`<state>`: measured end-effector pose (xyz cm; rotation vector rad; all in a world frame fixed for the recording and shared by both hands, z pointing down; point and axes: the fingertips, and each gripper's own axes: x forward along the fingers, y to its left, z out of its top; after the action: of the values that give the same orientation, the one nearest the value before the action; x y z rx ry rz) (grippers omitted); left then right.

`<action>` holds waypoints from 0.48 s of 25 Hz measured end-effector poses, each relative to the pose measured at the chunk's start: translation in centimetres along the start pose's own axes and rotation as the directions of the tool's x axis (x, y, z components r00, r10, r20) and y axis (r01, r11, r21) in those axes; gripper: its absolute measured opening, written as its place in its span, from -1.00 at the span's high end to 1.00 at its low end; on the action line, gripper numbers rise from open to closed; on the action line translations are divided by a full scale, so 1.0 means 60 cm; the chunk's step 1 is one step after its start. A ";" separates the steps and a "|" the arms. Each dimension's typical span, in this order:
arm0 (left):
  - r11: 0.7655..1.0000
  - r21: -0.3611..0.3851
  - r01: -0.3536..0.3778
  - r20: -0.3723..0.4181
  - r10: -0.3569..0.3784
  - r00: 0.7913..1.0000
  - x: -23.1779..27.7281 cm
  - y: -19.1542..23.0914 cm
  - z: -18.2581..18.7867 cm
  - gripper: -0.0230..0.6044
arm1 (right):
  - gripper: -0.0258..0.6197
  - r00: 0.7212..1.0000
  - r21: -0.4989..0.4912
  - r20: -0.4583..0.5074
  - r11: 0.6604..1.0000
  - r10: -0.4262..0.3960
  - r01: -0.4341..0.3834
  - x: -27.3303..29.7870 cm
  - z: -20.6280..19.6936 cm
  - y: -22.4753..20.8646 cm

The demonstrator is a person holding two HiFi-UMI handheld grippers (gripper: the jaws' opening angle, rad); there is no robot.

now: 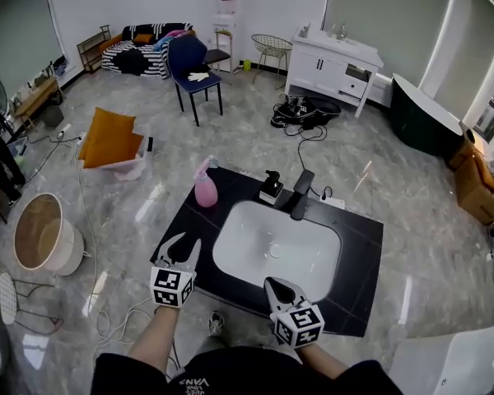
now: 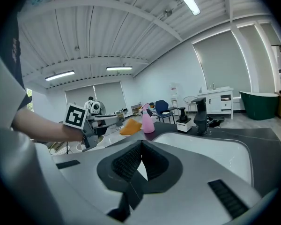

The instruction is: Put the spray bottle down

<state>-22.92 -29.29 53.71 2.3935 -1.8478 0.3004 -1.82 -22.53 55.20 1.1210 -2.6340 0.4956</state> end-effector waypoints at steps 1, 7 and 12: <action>1.000 0.001 -0.007 0.001 0.007 1.000 -0.014 -0.012 0.000 0.56 | 0.92 1.000 -0.005 -0.002 1.000 0.010 -0.010 -0.008 -0.001 0.000; 0.997 -0.045 -0.060 0.029 0.062 0.998 -0.090 -0.077 0.001 0.83 | 0.92 0.999 -0.029 -0.006 0.998 0.054 -0.054 -0.055 -0.012 -0.004; 0.997 -0.062 -0.051 0.046 0.054 0.997 -0.131 -0.122 -0.001 0.89 | 0.92 0.997 -0.038 -0.012 0.997 0.072 -0.073 -0.084 -0.030 -0.003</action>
<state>-17.75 -19.96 52.32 2.3344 -1.9137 0.1905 1.89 -18.64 55.18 1.0120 -2.6715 0.4610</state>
